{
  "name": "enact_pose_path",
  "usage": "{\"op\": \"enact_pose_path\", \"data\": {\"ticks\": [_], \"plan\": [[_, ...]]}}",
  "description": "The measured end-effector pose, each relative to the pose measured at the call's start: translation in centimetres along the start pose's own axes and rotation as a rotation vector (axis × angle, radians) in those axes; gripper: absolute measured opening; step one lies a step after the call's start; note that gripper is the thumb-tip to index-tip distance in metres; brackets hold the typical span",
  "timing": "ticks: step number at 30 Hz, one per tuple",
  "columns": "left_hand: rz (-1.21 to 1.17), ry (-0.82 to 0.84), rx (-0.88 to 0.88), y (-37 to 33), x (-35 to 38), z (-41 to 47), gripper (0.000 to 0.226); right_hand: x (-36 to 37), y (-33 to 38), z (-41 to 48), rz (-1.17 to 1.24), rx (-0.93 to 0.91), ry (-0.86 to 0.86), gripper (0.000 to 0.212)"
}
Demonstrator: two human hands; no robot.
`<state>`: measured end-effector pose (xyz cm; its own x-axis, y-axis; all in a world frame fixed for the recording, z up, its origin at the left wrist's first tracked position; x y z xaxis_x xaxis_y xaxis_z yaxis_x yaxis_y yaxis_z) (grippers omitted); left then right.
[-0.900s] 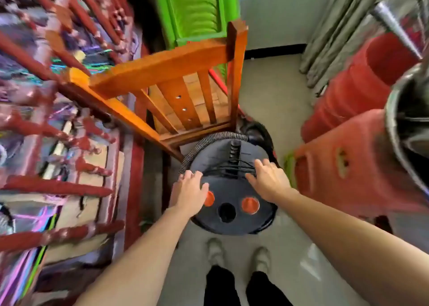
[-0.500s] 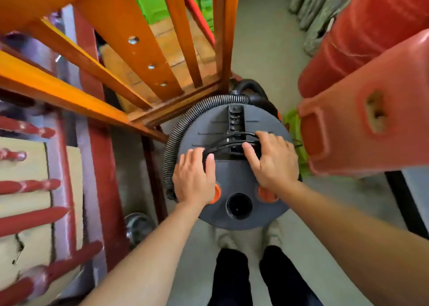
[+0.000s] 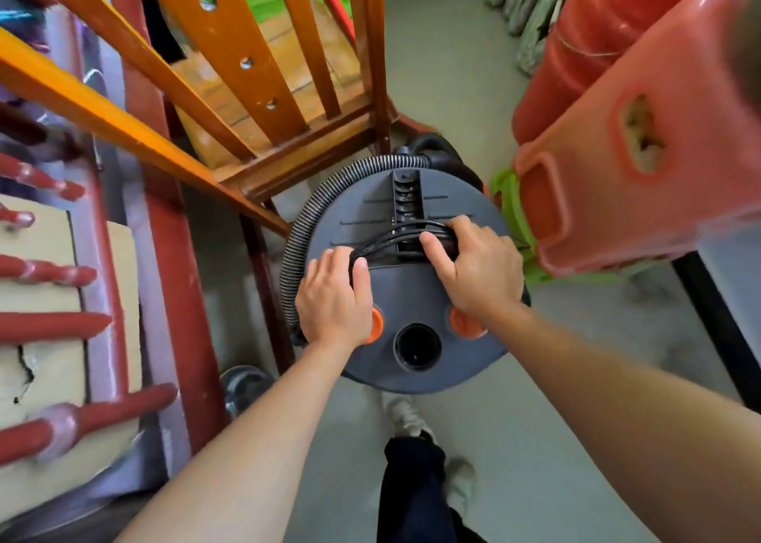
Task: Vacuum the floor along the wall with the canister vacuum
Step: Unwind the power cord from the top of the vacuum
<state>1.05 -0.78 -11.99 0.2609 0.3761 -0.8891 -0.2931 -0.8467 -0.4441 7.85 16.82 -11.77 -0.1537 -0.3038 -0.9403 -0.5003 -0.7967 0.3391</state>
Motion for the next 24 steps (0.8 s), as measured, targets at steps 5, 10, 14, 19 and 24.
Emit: {"op": "enact_pose_path", "data": {"ticks": [5, 10, 14, 19, 24], "plan": [[-0.001, 0.03, 0.046, 1.1, 0.3, -5.1, 0.042, 0.2, -0.5, -5.7, -0.001, 0.027, 0.04, 0.054], [0.029, 0.08, 0.081, 2.4, 0.4, -10.7, 0.038, 0.2, -0.3, -12.5, -0.01, 0.104, 0.059, 0.049], [0.019, 0.104, 0.131, 3.6, 0.2, -14.4, 0.038, 0.7, -0.2, -17.0, 0.026, 0.181, 0.101, 0.049], [0.008, 0.186, 0.195, 4.1, -0.2, -18.3, 0.042, 1.0, 0.1, -22.7, 0.004, 0.305, 0.065, 0.062], [0.005, 0.277, 0.319, 4.8, -0.4, -21.5, 0.045, 1.5, 0.4, -29.0, -0.015, 0.481, -0.037, 0.059]]}}
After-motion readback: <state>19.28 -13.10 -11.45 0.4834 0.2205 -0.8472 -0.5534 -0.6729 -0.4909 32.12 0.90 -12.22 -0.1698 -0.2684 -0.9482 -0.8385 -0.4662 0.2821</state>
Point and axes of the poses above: each hand's wrist, its own z-axis towards the middle knuckle, its own x-axis out of the palm, y = z × x, the point moved 2 cm from there along z, towards the middle knuckle, and after that the axes turned 5 degrees about y, right-handed, at the moved point
